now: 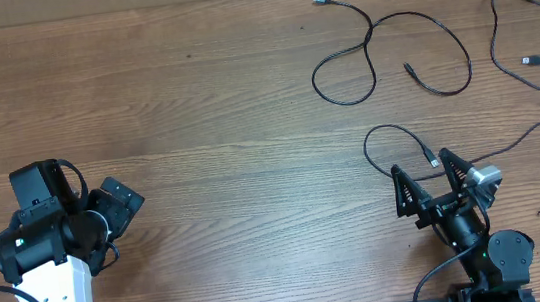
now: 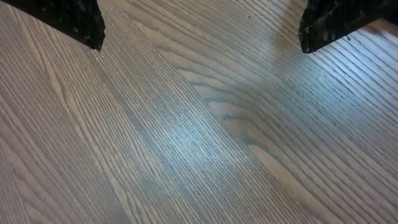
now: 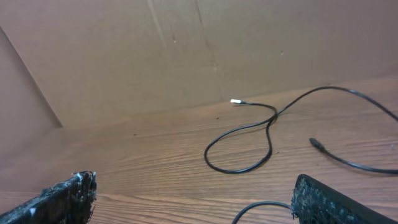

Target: Untangle cables

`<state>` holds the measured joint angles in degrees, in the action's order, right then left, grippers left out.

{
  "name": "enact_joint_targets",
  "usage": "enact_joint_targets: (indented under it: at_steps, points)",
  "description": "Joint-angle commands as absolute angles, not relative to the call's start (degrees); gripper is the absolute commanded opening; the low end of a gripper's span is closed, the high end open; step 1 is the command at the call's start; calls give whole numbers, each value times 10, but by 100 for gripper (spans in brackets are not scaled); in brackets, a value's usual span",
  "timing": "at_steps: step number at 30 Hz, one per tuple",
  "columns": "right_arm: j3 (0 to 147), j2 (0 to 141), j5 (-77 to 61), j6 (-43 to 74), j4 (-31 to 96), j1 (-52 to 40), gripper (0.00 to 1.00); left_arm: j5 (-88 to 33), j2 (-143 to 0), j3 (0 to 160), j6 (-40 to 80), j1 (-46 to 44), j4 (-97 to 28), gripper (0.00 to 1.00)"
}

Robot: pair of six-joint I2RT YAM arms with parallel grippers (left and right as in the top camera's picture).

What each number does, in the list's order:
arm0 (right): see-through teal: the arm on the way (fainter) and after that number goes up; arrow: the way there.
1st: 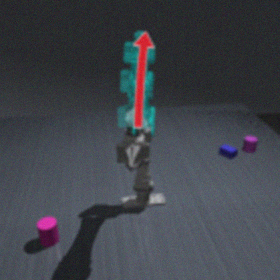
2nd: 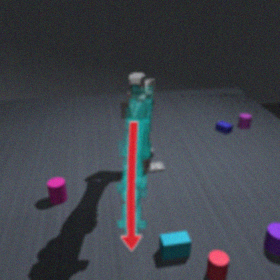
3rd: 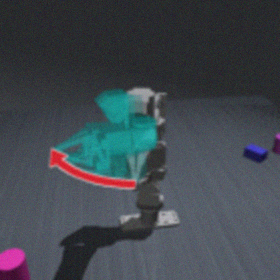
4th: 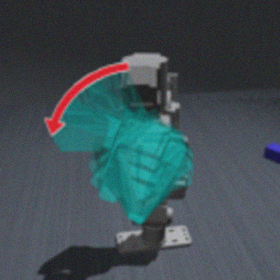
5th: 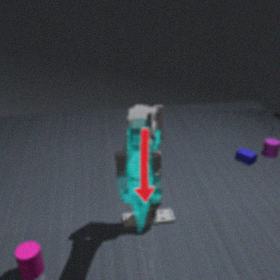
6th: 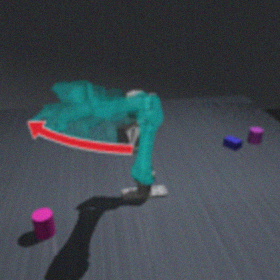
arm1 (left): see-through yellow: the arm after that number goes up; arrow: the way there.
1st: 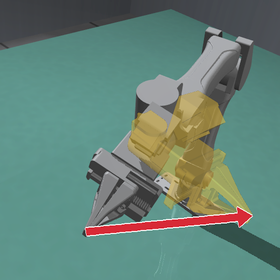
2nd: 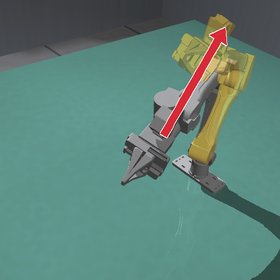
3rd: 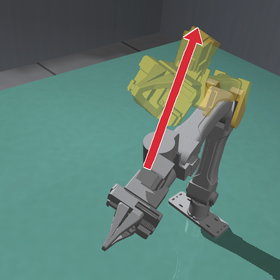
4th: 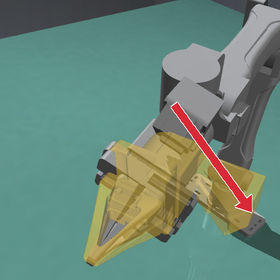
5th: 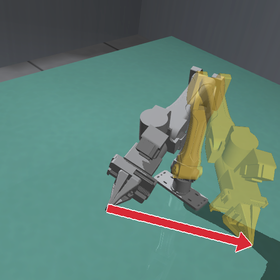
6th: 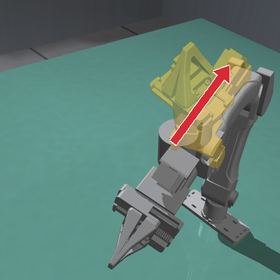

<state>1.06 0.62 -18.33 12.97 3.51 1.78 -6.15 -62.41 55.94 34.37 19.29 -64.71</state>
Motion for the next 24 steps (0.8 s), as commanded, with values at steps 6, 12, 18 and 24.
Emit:
enact_joint_targets:
  at_steps: [6, 12, 18, 24]
  points:
    - [4, 2, -175, 53, 33, 17, 100, -55, -622, 557, 349, 196, -647, 100]
    - [4, 2, -176, 53, 32, 17, 100, -55, -622, 557, 349, 196, -646, 100]
    - [4, 2, -176, 53, 33, 17, 100, -55, -622, 557, 349, 196, -647, 100]
    - [4, 2, -176, 53, 33, 17, 100, -55, -622, 557, 349, 196, -647, 99]
